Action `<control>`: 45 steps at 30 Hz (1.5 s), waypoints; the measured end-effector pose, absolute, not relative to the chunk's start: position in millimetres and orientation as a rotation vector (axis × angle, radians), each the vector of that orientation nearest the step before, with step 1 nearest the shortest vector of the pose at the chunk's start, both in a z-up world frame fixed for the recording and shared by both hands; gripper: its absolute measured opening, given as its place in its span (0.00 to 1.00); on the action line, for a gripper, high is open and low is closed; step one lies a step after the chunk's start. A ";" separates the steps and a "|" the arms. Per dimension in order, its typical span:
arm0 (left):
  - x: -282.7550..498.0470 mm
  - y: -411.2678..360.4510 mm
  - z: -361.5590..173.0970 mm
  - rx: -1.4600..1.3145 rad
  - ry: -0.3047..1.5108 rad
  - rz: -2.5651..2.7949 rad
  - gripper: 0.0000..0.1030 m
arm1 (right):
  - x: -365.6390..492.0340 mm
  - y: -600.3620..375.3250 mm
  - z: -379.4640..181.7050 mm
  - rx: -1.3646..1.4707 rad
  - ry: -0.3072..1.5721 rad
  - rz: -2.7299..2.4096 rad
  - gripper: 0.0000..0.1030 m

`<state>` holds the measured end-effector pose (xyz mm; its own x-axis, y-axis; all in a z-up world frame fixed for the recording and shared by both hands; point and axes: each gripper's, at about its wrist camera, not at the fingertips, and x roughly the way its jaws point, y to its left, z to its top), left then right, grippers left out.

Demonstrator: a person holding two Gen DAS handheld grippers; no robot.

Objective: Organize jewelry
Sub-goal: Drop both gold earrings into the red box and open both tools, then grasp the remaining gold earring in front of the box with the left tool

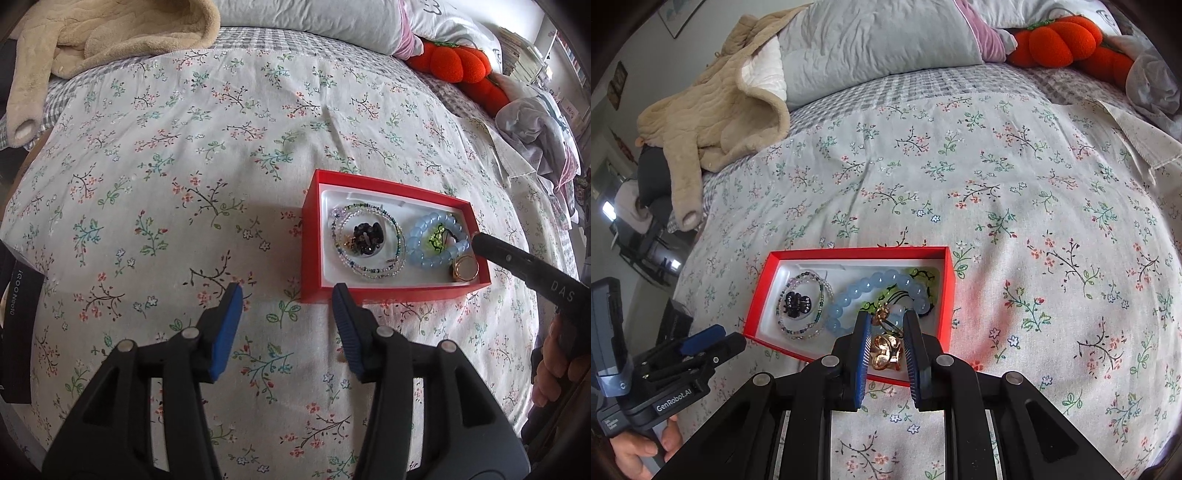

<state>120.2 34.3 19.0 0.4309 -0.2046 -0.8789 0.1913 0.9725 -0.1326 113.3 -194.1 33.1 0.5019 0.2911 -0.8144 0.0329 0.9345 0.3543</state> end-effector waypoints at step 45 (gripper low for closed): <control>58.6 2.4 -41.0 0.235 1.066 -0.577 0.42 | 38.2 -207.4 -10.6 0.162 1.205 0.071 0.69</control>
